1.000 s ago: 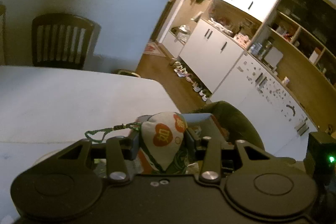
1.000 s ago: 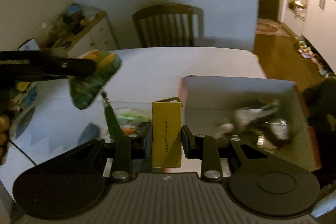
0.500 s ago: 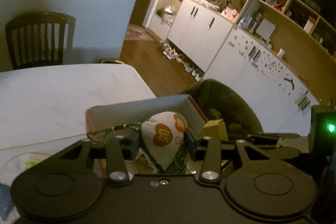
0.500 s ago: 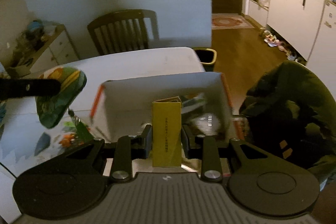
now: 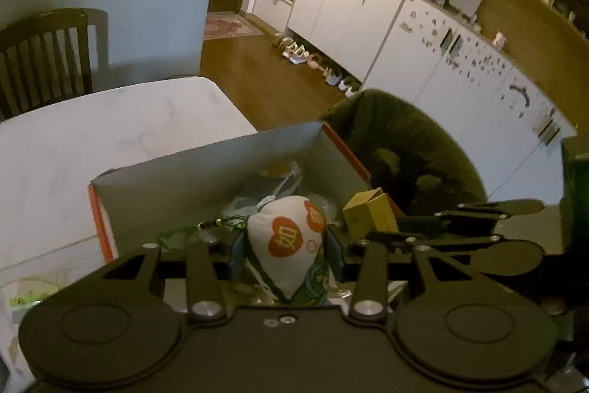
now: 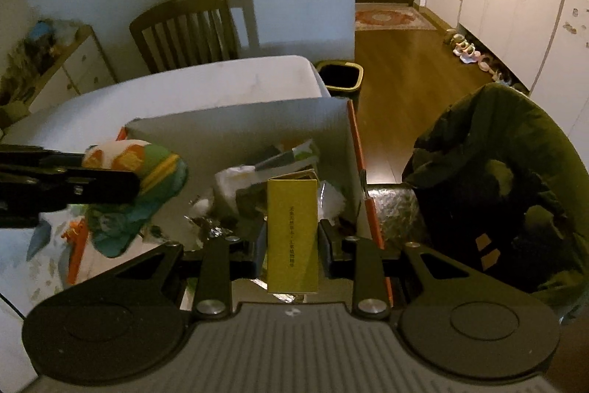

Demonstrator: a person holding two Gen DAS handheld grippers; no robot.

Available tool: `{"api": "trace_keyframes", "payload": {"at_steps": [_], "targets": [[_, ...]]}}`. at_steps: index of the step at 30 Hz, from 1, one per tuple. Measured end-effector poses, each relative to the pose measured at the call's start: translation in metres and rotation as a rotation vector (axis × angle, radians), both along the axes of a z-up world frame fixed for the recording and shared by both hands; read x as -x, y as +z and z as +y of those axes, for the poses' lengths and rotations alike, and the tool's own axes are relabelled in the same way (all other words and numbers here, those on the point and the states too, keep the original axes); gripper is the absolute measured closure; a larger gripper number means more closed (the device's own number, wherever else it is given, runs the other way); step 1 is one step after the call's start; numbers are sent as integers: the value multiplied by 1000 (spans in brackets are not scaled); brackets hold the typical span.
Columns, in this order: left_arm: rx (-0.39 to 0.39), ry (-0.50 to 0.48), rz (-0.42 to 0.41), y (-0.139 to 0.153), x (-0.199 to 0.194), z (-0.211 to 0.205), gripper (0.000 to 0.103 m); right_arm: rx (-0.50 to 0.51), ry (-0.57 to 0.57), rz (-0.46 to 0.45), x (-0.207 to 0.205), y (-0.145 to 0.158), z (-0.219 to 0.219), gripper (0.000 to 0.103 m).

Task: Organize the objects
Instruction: 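Carry the pouch with the left tool while the right tool carries the yellow box into the shoebox, then lower and open both tools to release the pouch and yellow box into the shoebox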

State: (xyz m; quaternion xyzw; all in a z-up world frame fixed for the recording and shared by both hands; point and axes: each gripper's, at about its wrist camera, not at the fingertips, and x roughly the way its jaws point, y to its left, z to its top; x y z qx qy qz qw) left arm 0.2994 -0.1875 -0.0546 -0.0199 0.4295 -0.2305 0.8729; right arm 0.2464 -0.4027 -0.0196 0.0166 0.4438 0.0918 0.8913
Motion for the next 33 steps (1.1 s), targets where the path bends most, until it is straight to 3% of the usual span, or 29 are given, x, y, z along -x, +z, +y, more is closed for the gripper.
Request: {"api": "trace_keyframes", "payload": {"at_steps": [19, 33], "targets": [[-117, -53, 129, -62, -34, -25, 60, 111, 108, 83, -30, -51, 19, 75], [-93, -17, 191, -80, -44, -21, 58, 119, 127, 100, -40, -64, 15, 74]]}}
